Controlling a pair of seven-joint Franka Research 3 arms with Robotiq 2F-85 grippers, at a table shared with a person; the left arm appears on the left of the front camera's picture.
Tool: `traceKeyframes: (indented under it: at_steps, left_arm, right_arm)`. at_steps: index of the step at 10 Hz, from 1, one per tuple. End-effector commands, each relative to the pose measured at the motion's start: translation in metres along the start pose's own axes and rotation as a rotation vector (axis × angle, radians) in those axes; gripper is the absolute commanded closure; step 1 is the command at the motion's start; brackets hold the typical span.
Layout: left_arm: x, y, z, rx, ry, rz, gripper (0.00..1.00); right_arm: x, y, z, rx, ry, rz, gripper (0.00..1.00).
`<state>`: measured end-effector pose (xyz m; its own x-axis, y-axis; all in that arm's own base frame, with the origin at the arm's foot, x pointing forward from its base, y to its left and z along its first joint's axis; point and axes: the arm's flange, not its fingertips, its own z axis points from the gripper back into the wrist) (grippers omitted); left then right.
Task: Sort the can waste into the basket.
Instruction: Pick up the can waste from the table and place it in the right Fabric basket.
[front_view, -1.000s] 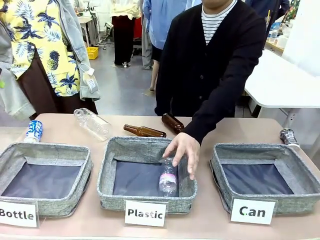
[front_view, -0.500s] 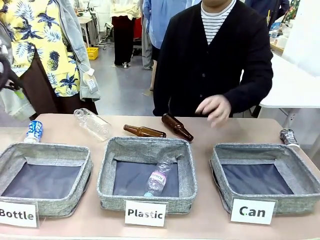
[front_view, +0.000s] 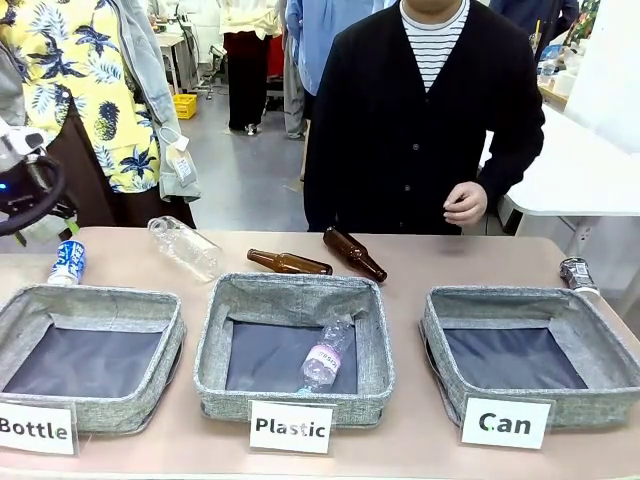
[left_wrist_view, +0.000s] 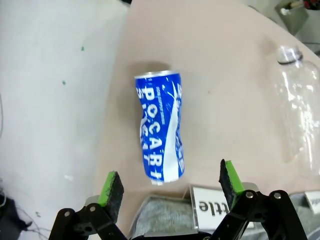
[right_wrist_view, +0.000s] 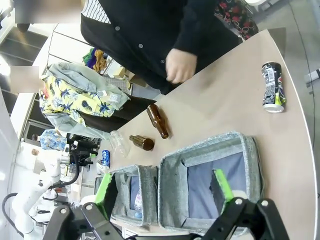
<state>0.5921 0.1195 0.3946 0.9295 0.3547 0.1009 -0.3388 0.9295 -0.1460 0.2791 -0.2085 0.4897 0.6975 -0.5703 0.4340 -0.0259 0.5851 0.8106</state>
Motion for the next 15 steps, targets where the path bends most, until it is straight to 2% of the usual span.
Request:
traceKeyframes:
  at_steps: [1,3,6,10,11,12,13,14,15]
  left_arm:
    - [0.018,-0.007,-0.016,0.032,-0.037,0.103,0.00]
    - [0.029,-0.010,-0.046,0.055,-0.023,0.149,0.00]
    - [0.036,-0.012,-0.081,0.110,0.064,0.145,0.00]
    - [0.036,-0.012,-0.086,0.112,0.083,0.149,0.00]
    - [0.037,-0.013,-0.086,0.123,0.083,0.150,0.15]
    - [0.037,-0.013,-0.085,0.124,0.084,0.155,0.59]
    - [0.037,-0.013,-0.084,0.124,0.080,0.155,0.74]
    - [0.037,-0.012,-0.084,0.123,0.076,0.152,1.00]
    - [0.038,-0.011,-0.083,0.121,0.077,0.150,0.75]
  right_arm:
    - [0.004,-0.001,0.000,0.020,-0.017,0.027,0.00]
    - [0.004,-0.001,0.000,0.020,-0.017,0.027,0.00]
    - [0.004,-0.001,0.000,0.020,-0.017,0.027,0.00]
    - [0.004,-0.001,0.000,0.020,-0.017,0.027,0.00]
    - [0.004,-0.001,0.000,0.020,-0.017,0.027,0.00]
    - [0.004,-0.001,0.000,0.020,-0.017,0.027,0.00]
    - [0.004,-0.001,0.000,0.020,-0.017,0.027,0.00]
    - [0.004,-0.001,0.000,0.020,-0.017,0.027,0.00]
    - [0.004,-0.001,0.000,0.020,-0.017,0.027,0.00]
